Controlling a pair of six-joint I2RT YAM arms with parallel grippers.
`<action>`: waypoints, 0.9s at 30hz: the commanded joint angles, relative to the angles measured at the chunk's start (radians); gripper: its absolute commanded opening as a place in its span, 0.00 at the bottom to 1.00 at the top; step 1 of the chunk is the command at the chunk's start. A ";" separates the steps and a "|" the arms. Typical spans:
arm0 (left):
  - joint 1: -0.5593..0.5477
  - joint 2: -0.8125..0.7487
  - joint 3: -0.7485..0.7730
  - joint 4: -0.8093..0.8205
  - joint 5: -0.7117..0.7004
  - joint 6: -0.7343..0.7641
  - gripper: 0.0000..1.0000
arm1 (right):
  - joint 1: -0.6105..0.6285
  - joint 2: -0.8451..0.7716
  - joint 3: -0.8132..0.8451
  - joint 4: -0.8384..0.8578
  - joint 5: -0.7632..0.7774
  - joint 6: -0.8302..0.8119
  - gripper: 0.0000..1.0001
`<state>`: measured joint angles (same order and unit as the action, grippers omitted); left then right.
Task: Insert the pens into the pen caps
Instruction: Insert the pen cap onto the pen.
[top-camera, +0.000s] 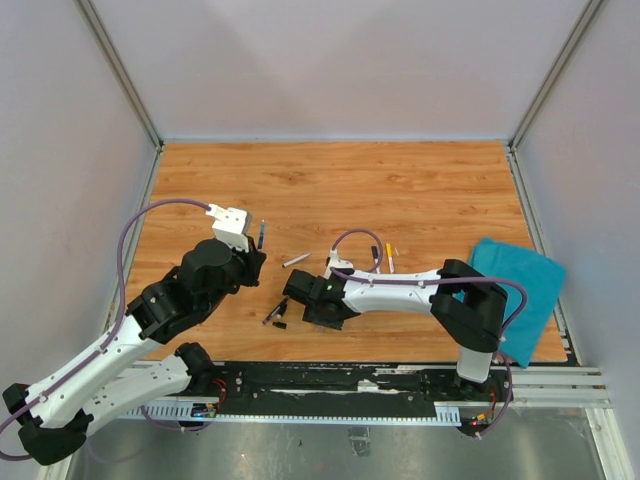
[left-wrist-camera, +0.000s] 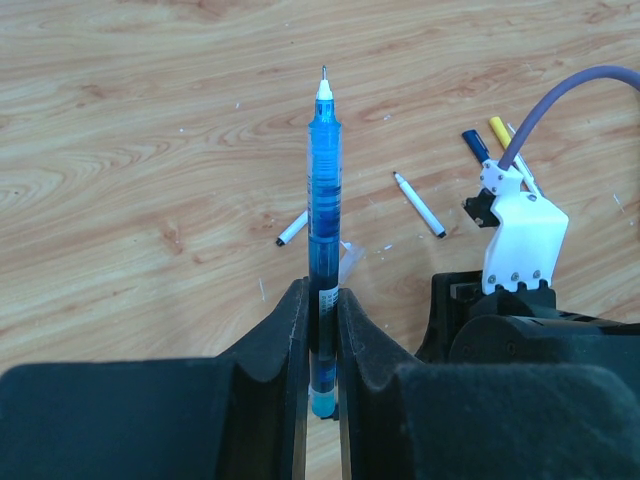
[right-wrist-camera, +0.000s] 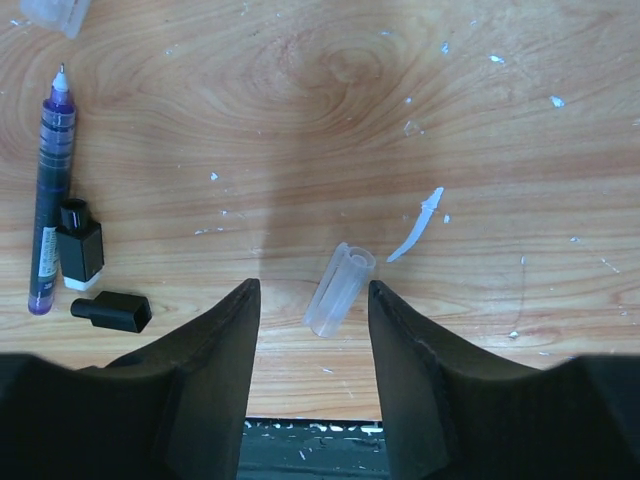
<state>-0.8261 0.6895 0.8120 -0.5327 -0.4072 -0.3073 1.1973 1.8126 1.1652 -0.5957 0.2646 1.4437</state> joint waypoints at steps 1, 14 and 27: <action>0.007 -0.014 0.009 0.005 0.002 0.013 0.00 | -0.002 0.026 0.027 -0.040 -0.001 0.009 0.46; 0.006 -0.012 0.006 0.009 0.005 0.016 0.00 | -0.008 0.011 -0.049 0.021 -0.006 -0.043 0.17; 0.007 -0.007 0.004 0.010 0.000 0.014 0.00 | -0.035 -0.063 -0.189 0.079 -0.138 -0.570 0.08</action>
<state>-0.8261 0.6888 0.8120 -0.5327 -0.4068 -0.3073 1.1835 1.7805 1.0958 -0.4698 0.1986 1.0908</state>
